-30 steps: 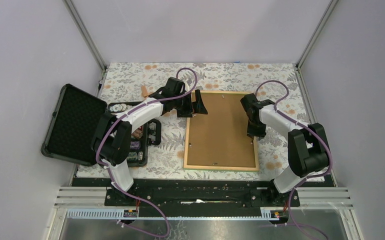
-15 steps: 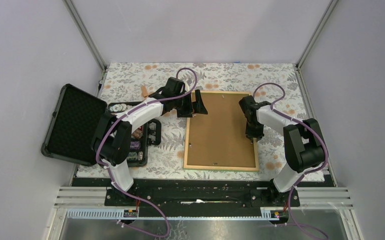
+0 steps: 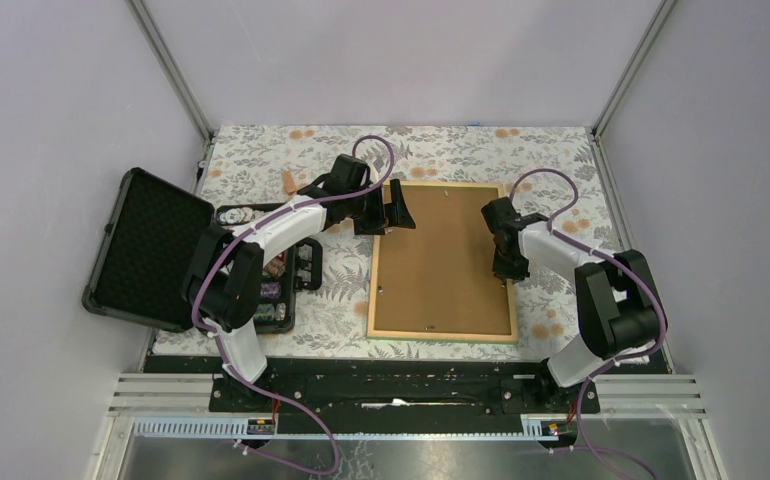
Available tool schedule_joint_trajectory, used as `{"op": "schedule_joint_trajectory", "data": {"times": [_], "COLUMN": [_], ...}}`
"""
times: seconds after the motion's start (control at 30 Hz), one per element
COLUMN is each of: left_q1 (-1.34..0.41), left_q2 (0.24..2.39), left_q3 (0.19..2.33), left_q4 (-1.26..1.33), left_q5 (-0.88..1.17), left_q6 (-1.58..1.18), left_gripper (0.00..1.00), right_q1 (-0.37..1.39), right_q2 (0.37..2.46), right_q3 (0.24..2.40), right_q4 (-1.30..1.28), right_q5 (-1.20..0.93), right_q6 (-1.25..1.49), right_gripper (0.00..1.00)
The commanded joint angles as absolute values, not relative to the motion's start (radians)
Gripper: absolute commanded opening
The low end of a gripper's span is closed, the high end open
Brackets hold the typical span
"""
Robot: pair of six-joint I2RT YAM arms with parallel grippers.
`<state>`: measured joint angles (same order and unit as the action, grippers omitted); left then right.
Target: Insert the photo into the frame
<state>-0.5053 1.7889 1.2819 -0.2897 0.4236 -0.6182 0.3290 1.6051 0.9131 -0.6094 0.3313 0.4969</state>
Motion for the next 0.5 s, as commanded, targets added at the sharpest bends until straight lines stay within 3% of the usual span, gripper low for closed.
{"op": "schedule_joint_trajectory", "data": {"times": [0.0, 0.1, 0.2, 0.37, 0.43, 0.47], "left_q1": [-0.502, -0.501, -0.502, -0.502, -0.501, -0.502], "left_q2": [1.758, 1.756, 1.754, 1.747, 1.744, 1.745], "left_q3": [1.274, 1.272, 1.272, 1.27, 1.269, 1.269], "left_q4": [-0.249, -0.249, -0.249, -0.246, -0.246, -0.247], "left_q5": [0.448, 0.448, 0.448, 0.45, 0.445, 0.445], "left_q6": [-0.62, -0.619, -0.619, -0.619, -0.618, -0.618], "left_gripper": [0.99, 0.99, 0.99, 0.99, 0.99, 0.99], "right_q1": [0.327, 0.326, 0.327, 0.288, 0.236, 0.209], "right_q2": [1.64, 1.604, 1.541, 1.52, 1.529, 1.536], "right_q3": [0.803, 0.821, 0.906, 1.051, 1.077, 1.084], "right_q4": [-0.615, -0.615, -0.641, -0.664, -0.632, -0.608], "right_q5": [0.256, 0.257, 0.268, 0.31, 0.25, 0.205], "right_q6": [0.58, 0.582, 0.536, 0.44, 0.411, 0.397], "right_gripper": [0.0, 0.01, 0.09, 0.37, 0.57, 0.61]}}
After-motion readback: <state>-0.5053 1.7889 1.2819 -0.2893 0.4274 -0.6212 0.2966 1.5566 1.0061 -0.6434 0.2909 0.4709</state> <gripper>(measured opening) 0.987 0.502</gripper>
